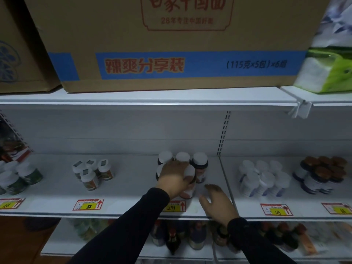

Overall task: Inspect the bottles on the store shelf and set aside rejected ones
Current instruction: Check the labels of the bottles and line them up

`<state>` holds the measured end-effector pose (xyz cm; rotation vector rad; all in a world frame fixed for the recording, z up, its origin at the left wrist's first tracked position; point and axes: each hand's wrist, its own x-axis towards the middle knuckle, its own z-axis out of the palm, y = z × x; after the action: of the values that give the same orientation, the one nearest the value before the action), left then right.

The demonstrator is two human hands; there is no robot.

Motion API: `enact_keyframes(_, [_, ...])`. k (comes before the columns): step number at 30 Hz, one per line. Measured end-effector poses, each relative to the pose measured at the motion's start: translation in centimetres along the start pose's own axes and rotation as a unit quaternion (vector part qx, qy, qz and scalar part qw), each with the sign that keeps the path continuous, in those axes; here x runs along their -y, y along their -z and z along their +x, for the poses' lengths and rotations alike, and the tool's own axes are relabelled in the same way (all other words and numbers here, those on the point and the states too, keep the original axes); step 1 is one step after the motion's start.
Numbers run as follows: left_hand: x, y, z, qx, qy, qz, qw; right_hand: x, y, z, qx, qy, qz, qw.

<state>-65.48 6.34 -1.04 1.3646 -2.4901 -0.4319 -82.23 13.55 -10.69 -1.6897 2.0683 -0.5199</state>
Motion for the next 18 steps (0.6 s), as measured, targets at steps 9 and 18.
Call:
enact_keyframes(9, [-0.1,3.8,0.0,-0.066,0.079,-0.174,0.979,4.2,2.7,-2.1,-0.085,0.072,0.259,0.959])
enact_keyframes(18, [0.8,5.0,-0.9,-0.086,0.104,-0.358,0.924,7.0,2.8,-3.0,-0.068,0.092,0.366,0.923])
